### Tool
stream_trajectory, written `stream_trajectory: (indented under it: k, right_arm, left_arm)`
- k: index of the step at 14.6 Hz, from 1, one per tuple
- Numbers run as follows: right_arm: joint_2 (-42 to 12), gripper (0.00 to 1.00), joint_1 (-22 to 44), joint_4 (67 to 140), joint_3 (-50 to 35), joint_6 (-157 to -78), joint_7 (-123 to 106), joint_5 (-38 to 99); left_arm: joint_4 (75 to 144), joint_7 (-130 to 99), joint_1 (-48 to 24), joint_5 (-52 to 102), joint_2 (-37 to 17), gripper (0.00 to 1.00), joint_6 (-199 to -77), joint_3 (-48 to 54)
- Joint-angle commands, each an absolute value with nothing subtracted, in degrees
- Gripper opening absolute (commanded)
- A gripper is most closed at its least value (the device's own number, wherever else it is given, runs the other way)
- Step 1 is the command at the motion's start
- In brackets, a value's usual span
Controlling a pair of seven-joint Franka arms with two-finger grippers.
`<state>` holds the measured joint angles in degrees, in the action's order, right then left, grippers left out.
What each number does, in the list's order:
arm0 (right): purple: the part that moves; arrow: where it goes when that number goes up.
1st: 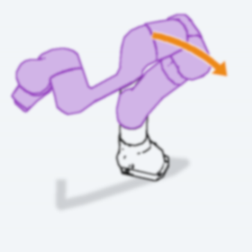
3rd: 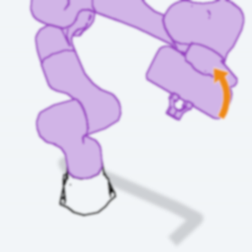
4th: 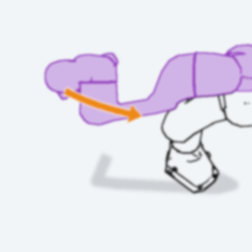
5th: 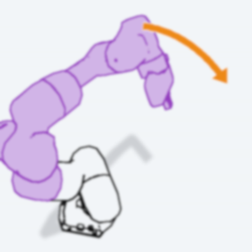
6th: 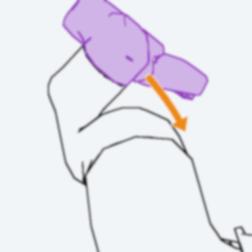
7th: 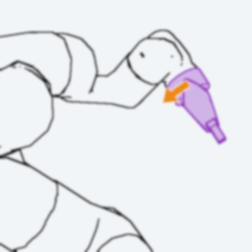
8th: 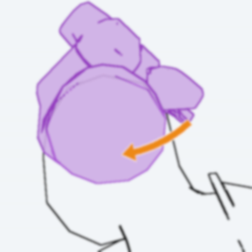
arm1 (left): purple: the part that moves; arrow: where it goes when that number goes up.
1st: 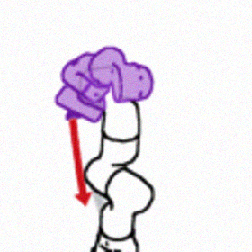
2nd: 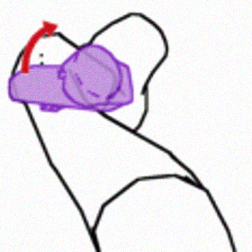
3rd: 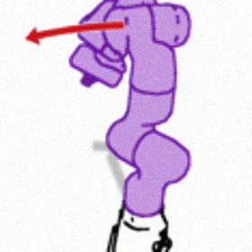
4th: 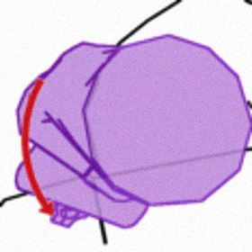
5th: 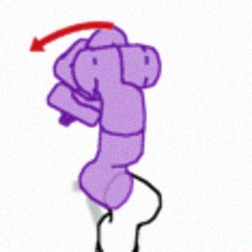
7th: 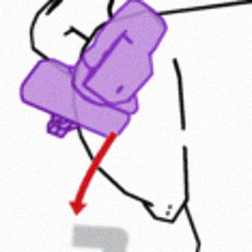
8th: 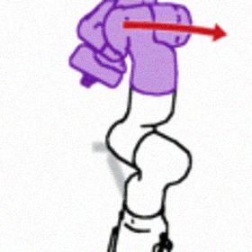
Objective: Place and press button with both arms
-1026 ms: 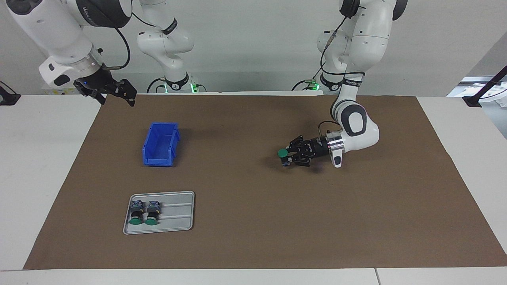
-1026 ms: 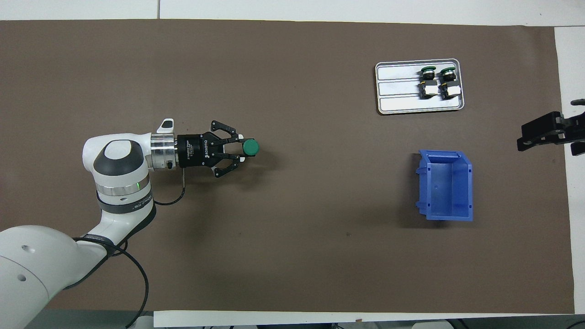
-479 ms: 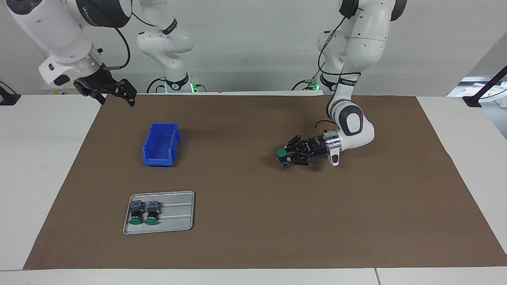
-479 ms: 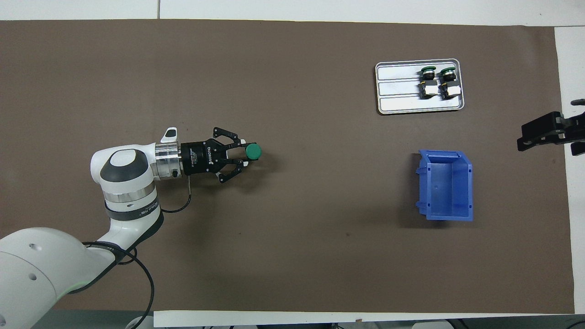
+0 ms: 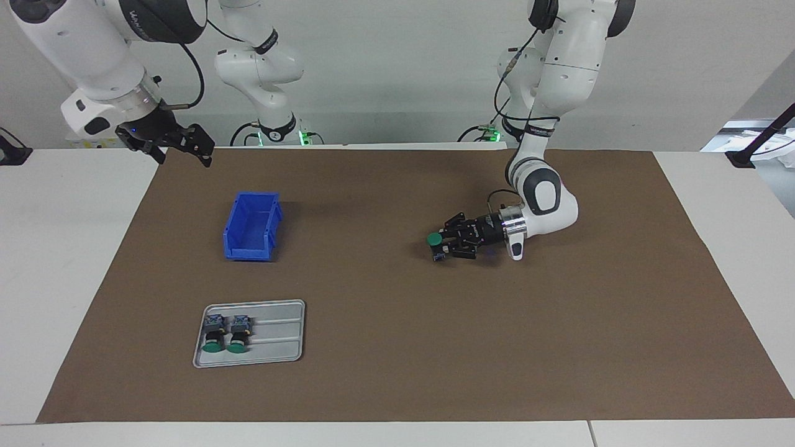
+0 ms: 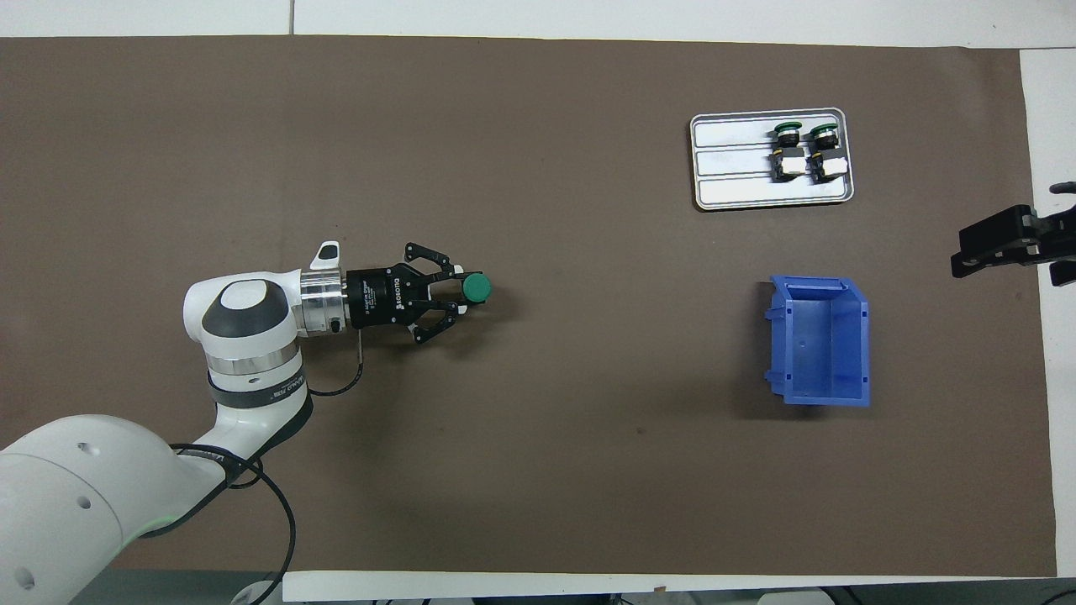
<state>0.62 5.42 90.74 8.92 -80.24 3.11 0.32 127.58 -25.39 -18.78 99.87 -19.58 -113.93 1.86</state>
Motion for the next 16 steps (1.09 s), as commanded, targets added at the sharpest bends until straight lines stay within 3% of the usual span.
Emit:
stream_trajectory:
  k: [1, 16]
  right_arm:
    - [1.85, 0.99, 5.01, 92.29, 8.7, -81.04, 2.29, 0.09]
    - [1.85, 0.99, 5.01, 92.29, 8.7, -81.03, 2.29, 0.09]
  left_arm:
    - [128.32, -24.26, -19.69, 101.34, -19.07, 0.2, -115.13, 1.41]
    - [128.14, -24.87, -20.3, 101.34, -18.63, 0.53, -117.5, 1.32]
